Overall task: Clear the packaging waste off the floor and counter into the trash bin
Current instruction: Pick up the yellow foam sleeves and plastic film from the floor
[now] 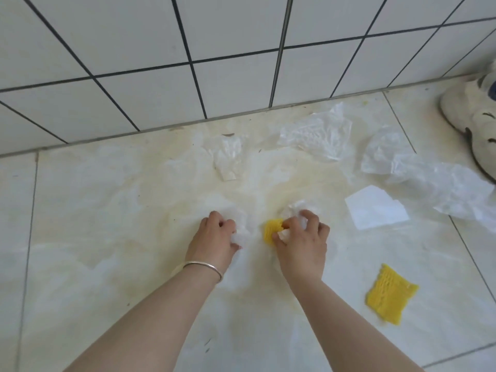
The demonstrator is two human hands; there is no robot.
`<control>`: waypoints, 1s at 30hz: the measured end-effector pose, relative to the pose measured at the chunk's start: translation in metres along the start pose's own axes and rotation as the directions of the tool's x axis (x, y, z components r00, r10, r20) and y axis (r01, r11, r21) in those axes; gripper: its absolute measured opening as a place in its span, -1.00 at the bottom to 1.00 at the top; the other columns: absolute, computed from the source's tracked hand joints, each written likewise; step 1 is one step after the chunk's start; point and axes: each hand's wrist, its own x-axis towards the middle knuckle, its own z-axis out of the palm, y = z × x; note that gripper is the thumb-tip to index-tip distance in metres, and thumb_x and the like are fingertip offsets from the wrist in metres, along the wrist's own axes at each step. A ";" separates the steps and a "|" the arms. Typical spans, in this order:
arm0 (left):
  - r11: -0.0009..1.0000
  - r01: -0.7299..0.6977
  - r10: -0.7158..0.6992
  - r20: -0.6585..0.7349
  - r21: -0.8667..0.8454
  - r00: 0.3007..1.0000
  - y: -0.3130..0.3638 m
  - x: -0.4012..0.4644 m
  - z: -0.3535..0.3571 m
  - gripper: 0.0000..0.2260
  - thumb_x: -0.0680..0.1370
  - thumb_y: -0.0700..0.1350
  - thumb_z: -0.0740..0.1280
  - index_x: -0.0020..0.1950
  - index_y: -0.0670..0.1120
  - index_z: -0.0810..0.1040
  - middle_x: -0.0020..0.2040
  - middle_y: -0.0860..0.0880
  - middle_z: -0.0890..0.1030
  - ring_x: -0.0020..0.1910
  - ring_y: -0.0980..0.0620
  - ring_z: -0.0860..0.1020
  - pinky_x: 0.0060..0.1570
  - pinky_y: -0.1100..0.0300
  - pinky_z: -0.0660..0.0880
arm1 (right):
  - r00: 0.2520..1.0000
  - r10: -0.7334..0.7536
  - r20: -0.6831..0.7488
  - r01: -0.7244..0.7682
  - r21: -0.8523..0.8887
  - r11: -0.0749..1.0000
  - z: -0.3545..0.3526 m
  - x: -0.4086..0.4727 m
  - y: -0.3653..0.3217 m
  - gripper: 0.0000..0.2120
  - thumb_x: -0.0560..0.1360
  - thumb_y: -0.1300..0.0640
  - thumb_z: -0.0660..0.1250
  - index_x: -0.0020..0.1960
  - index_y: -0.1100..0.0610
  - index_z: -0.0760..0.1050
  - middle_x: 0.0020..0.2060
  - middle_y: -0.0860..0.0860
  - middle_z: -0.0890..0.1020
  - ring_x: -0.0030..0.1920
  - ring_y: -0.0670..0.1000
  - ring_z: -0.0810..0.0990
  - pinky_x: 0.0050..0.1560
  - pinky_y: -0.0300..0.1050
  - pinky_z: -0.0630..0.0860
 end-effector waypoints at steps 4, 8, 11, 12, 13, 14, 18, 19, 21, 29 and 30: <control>0.999 0.022 -0.024 0.029 0.044 0.999 0.006 -0.005 0.000 -0.68 0.55 0.07 0.22 0.18 -0.10 0.49 0.19 -0.10 0.46 0.23 -0.11 0.39 0.15 0.09 0.36 | 0.994 -0.110 0.021 0.108 0.084 0.991 0.005 -0.008 -0.008 -0.79 0.43 0.25 0.30 0.06 0.19 0.47 0.12 0.09 0.49 0.09 0.16 0.44 -0.03 -0.08 0.40; 0.989 0.009 0.008 -0.119 0.147 0.993 0.008 -0.016 -0.016 -0.69 0.55 0.12 0.15 0.03 -0.06 0.54 0.07 -0.05 0.55 0.18 -0.10 0.43 0.01 0.09 0.36 | 0.995 -0.067 0.076 0.046 0.245 0.968 -0.012 -0.010 -0.012 -0.86 0.47 0.25 0.23 0.02 0.18 0.39 -0.06 0.08 0.53 -0.08 0.16 0.49 -0.15 -0.10 0.34; 0.993 0.057 -0.076 -0.194 -0.102 0.978 0.005 -0.025 -0.029 -0.73 0.53 -0.02 0.24 -0.34 -0.09 0.38 -0.16 -0.09 0.50 0.01 -0.19 0.51 -0.10 0.08 0.37 | 0.998 0.007 0.069 -0.033 0.383 0.923 -0.021 -0.021 -0.012 -0.91 0.48 0.26 0.19 -0.04 0.13 0.31 -0.26 0.00 0.47 -0.19 0.12 0.43 -0.24 -0.11 0.33; 0.975 0.078 -0.125 -0.220 -0.208 0.967 0.003 -0.028 -0.032 -0.68 0.50 -0.11 0.28 -0.42 -0.07 0.26 -0.26 -0.05 0.40 -0.06 -0.22 0.51 -0.14 0.07 0.37 | 0.997 0.024 0.069 -0.051 0.419 0.906 -0.023 -0.026 -0.012 -0.91 0.50 0.25 0.17 -0.05 0.11 0.29 -0.31 -0.02 0.44 -0.20 0.12 0.44 -0.27 -0.11 0.32; 0.953 0.085 -0.163 -0.256 -0.289 0.953 0.000 -0.032 -0.035 -0.63 0.47 -0.19 0.30 -0.45 -0.04 0.19 -0.31 0.00 0.32 -0.12 -0.24 0.51 -0.18 0.06 0.37 | 0.997 0.032 0.071 -0.060 0.444 0.894 -0.025 -0.030 -0.013 -0.91 0.51 0.24 0.16 -0.03 0.11 0.28 -0.32 -0.03 0.43 -0.21 0.13 0.45 -0.28 -0.11 0.33; 0.932 0.073 -0.187 -0.295 -0.356 0.937 -0.003 -0.035 -0.037 -0.63 0.44 -0.26 0.30 -0.44 -0.01 0.20 -0.29 0.01 0.30 -0.15 -0.24 0.50 -0.20 0.07 0.36 | 0.997 0.031 0.073 -0.061 0.459 0.887 -0.027 -0.034 -0.013 -0.91 0.52 0.23 0.16 0.01 0.11 0.29 -0.30 -0.01 0.45 -0.20 0.14 0.47 -0.27 -0.11 0.34; 0.865 0.040 -0.235 -0.334 -0.501 0.913 -0.014 -0.060 -0.045 -0.71 0.43 -0.40 0.23 0.07 -0.10 0.49 0.08 -0.11 0.45 -0.07 -0.09 0.46 -0.08 0.21 0.35 | 0.996 -0.019 0.090 -0.030 0.509 0.860 -0.035 -0.049 -0.020 -0.79 0.54 0.23 0.10 0.12 0.05 0.40 -0.28 -0.01 0.50 -0.20 0.14 0.51 -0.24 -0.12 0.40; 0.870 0.040 -0.228 -0.328 -0.491 0.917 -0.019 -0.067 -0.043 -0.63 0.43 -0.42 0.19 0.15 -0.09 0.49 0.11 -0.11 0.48 -0.01 -0.08 0.49 -0.02 0.20 0.39 | 0.995 -0.041 0.094 -0.013 0.515 0.857 -0.037 -0.053 -0.022 -0.77 0.55 0.24 0.09 0.09 0.03 0.44 -0.28 -0.01 0.51 -0.22 0.13 0.50 -0.25 -0.10 0.41; 0.896 0.093 -0.234 -0.284 -0.435 0.930 -0.029 -0.082 -0.037 -0.61 0.45 -0.39 0.15 0.18 -0.06 0.51 0.14 -0.12 0.53 0.12 -0.14 0.51 0.08 0.08 0.45 | 0.992 -0.077 0.096 0.018 0.508 0.861 -0.041 -0.061 -0.022 -0.79 0.57 0.22 0.09 0.05 0.05 0.48 -0.25 0.01 0.54 -0.25 0.10 0.49 -0.26 -0.11 0.41; 0.897 0.406 -0.403 0.055 -0.172 0.913 -0.053 -0.104 0.010 -0.44 0.37 0.25 0.37 0.32 0.19 0.32 0.20 -0.05 0.32 0.12 -0.07 0.53 0.06 0.13 0.49 | 0.987 0.059 0.152 -0.122 0.444 0.888 -0.046 -0.091 0.001 -0.79 0.60 0.09 0.13 0.05 0.19 0.47 -0.17 0.03 0.49 -0.12 0.09 0.43 -0.14 -0.16 0.29; 0.903 0.393 -0.392 0.042 -0.174 0.919 -0.051 -0.103 0.014 -0.47 0.37 0.23 0.38 0.29 0.19 0.34 0.18 -0.04 0.32 0.11 -0.06 0.53 0.04 0.13 0.50 | 0.984 0.070 0.166 -0.138 0.440 0.887 -0.045 -0.093 0.003 -0.78 0.60 0.08 0.13 0.05 0.18 0.47 -0.17 0.03 0.50 -0.13 0.08 0.41 -0.15 -0.16 0.29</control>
